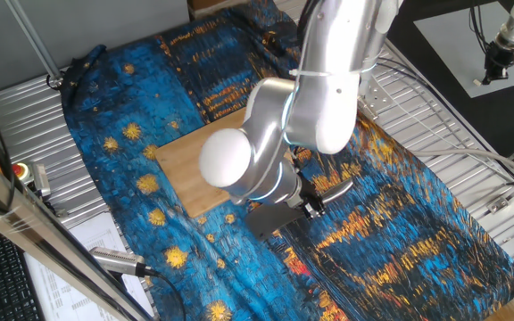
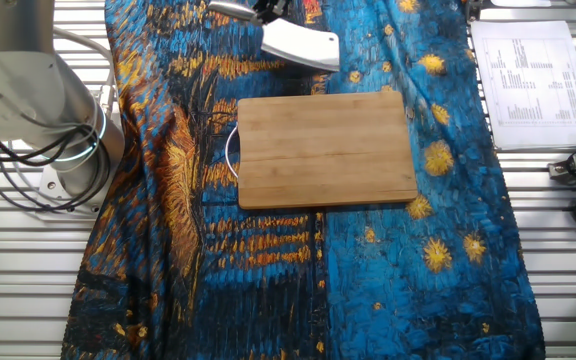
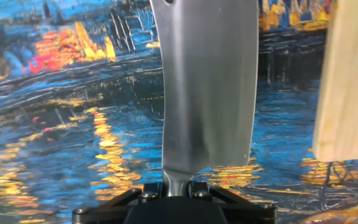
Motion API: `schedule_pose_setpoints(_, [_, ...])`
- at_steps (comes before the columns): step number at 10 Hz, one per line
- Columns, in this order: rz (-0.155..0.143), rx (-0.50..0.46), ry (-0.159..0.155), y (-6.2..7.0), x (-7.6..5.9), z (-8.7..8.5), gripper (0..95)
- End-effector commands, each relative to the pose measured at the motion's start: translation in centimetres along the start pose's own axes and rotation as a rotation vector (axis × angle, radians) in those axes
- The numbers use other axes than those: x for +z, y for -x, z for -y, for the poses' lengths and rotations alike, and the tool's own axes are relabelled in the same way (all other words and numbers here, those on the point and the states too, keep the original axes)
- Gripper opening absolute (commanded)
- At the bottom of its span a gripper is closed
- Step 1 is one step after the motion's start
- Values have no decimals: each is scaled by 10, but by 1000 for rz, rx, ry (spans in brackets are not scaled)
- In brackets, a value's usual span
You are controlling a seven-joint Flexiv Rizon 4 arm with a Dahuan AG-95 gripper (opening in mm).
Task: Put the knife on the cutting board
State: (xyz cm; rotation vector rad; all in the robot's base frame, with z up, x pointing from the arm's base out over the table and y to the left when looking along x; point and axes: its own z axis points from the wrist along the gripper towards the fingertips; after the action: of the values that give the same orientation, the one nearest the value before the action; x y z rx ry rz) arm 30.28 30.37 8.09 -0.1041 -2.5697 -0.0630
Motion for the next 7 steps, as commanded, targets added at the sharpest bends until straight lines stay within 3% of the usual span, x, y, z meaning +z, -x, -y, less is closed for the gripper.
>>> schedule_pose_setpoints(1, [-3, -7, 3, -4, -8, 0, 0])
schedule_pose_setpoints(3, [-10, -16, 18, -7, -18, -1, 0])
schedule_pose_setpoints(4, [-32, -21, 39, -7, -24, -2, 0])
schedule_pose_setpoints(7, [-55, -24, 41, -4, -35, -2, 0])
